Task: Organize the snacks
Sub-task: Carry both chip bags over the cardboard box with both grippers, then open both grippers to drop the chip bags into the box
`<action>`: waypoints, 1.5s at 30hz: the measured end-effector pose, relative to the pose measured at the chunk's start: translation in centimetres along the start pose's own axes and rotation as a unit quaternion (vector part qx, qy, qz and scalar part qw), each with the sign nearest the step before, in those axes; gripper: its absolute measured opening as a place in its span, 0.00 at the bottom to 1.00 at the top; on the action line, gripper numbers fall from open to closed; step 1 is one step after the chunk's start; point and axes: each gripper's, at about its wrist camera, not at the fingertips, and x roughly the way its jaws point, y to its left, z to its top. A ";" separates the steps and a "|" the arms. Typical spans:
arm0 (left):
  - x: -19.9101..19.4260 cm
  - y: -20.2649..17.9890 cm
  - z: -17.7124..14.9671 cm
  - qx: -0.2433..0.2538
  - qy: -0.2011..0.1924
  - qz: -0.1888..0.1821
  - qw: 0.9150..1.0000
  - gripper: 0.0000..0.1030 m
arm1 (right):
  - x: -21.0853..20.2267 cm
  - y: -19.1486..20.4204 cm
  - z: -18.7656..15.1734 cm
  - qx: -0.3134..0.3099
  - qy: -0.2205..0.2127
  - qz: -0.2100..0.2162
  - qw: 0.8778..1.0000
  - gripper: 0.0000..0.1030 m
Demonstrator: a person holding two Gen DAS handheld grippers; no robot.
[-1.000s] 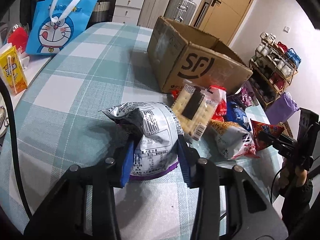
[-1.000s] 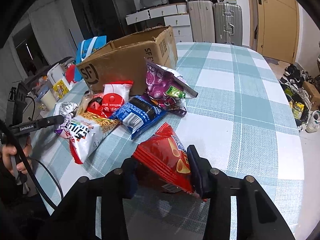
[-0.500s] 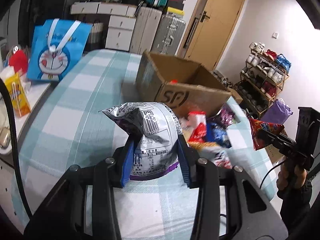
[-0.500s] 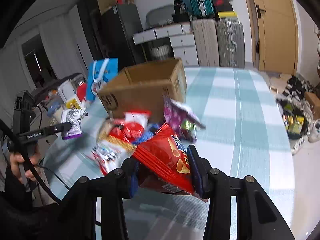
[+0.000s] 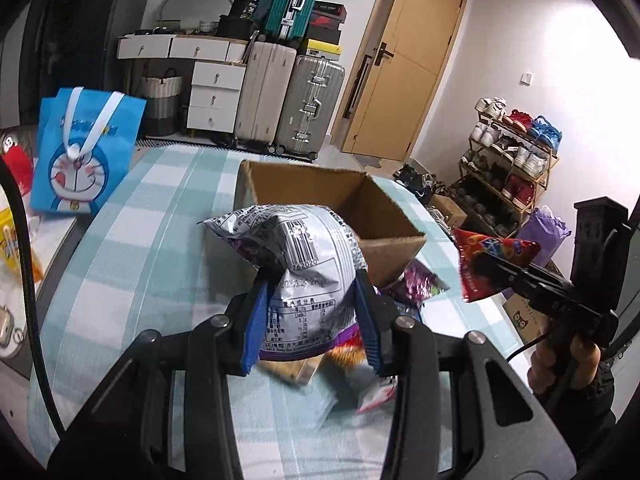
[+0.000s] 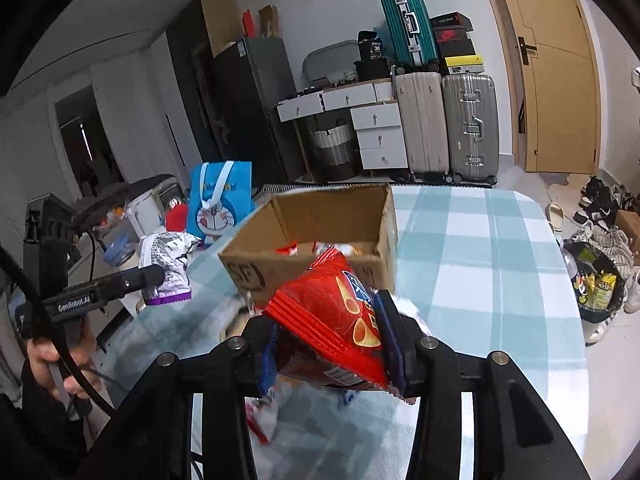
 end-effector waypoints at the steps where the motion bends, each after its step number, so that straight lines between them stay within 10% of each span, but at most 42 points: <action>1: 0.3 -0.2 0.4 0.002 0.000 -0.001 1.000 0.36 | 0.5 0.1 0.5 0.002 -0.002 0.000 1.000 0.42; 25: 9.6 -1.8 7.4 0.019 0.024 0.016 0.999 0.36 | 8.9 -0.4 6.4 0.009 -0.005 -0.006 1.000 0.42; 45: 17.0 -1.1 6.4 0.034 0.071 0.039 0.996 0.37 | 14.6 0.1 6.3 -0.042 0.028 -0.047 0.998 0.42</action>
